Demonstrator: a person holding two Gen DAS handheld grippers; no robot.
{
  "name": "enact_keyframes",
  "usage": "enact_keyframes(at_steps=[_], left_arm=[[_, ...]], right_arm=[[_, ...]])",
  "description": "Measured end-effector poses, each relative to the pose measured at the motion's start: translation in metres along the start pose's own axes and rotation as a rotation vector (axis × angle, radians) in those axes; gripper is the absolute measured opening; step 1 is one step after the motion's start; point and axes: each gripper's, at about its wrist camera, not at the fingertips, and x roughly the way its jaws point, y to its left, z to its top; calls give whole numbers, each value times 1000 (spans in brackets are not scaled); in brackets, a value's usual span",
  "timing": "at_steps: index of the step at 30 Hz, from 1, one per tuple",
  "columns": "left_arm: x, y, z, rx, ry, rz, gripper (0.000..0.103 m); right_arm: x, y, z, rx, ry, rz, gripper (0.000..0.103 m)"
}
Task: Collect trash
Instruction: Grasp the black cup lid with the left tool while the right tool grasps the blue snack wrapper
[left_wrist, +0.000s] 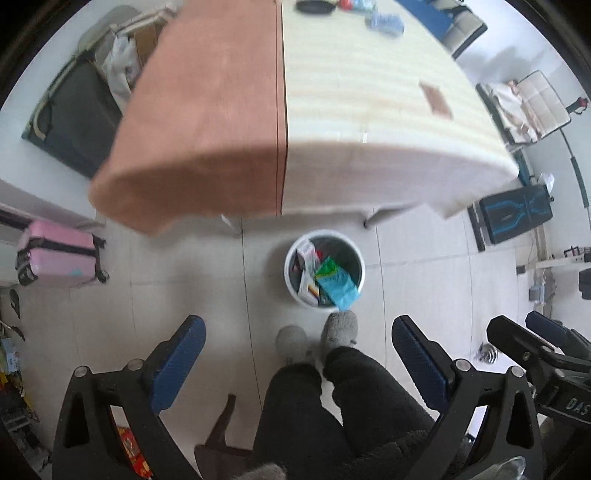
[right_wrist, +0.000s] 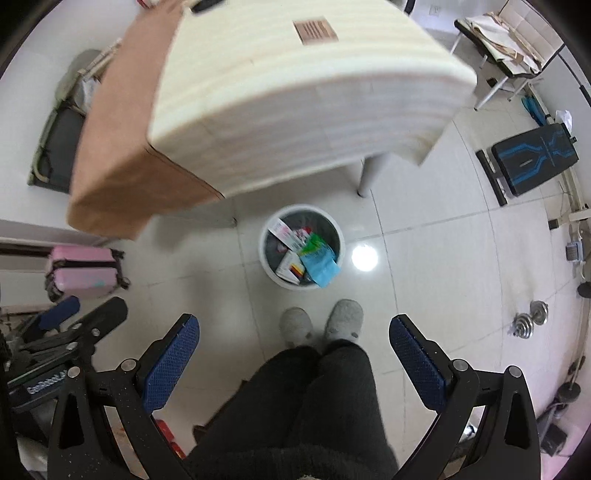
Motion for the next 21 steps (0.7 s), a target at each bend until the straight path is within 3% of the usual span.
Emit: enact_keyframes(at_steps=[5, 11, 17, 21], left_arm=[[-26, 1, 53, -3, -100, 38, 103], [-24, 13, 144, -55, -156, 102, 103], [6, 15, 257, -129, -145, 199, 103], [39, 17, 339, -224, -80, 166, 103]], right_arm=[[-37, 15, 43, 20, -61, 54, 103], [-51, 21, 134, 55, -92, 75, 103], [-33, 19, 277, 88, -107, 56, 103], [0, 23, 396, 82, -106, 18, 103]])
